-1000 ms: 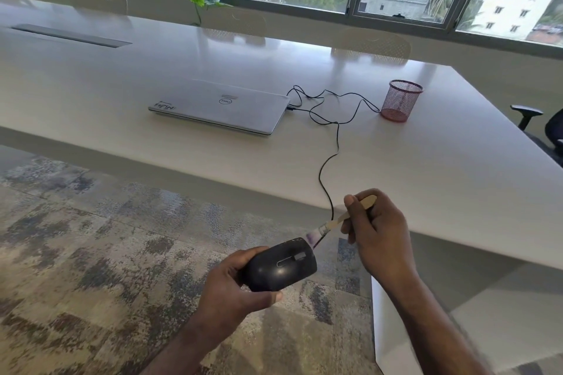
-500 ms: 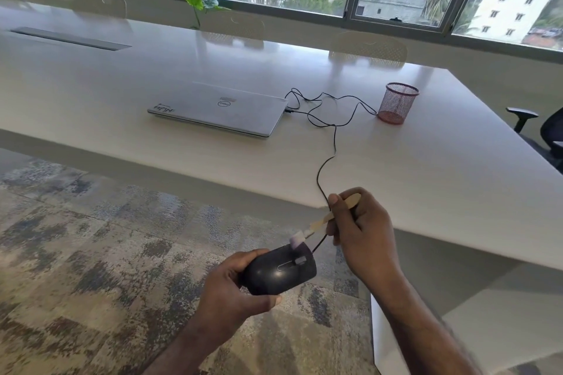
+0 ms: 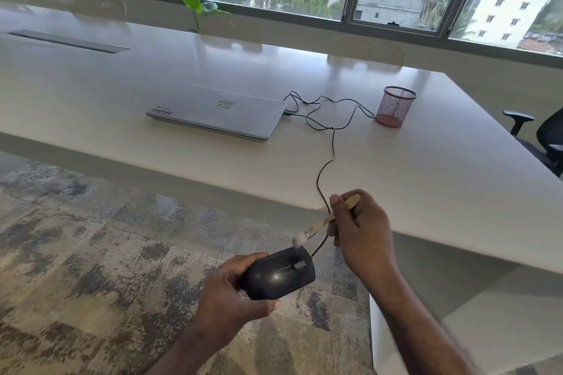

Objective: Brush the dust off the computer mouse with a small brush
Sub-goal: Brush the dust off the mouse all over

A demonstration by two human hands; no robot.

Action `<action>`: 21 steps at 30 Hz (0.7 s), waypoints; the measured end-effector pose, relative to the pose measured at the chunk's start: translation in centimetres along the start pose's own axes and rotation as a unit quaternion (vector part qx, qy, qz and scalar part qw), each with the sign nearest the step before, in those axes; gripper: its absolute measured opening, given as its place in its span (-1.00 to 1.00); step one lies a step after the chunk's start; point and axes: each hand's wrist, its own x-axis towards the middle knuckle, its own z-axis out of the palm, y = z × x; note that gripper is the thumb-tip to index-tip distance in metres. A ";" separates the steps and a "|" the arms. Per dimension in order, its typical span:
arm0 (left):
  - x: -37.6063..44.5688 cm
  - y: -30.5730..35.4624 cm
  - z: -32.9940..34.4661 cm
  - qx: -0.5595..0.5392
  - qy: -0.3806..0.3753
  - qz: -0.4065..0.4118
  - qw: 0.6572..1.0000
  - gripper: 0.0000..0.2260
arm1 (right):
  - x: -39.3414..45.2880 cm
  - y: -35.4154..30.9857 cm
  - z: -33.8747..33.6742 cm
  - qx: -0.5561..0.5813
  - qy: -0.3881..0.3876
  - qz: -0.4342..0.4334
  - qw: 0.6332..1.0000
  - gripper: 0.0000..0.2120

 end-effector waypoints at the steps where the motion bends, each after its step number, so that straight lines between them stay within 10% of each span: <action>1: 0.0 0.0 0.0 -0.001 0.000 0.000 1.000 -0.37 | -0.2 0.0 0.2 0.022 -0.015 0.011 1.000 -0.77; 21: 0.4 0.5 0.5 0.005 0.001 -0.009 1.000 -0.37 | 0.2 0.8 0.8 -0.037 -0.063 0.018 0.997 -0.77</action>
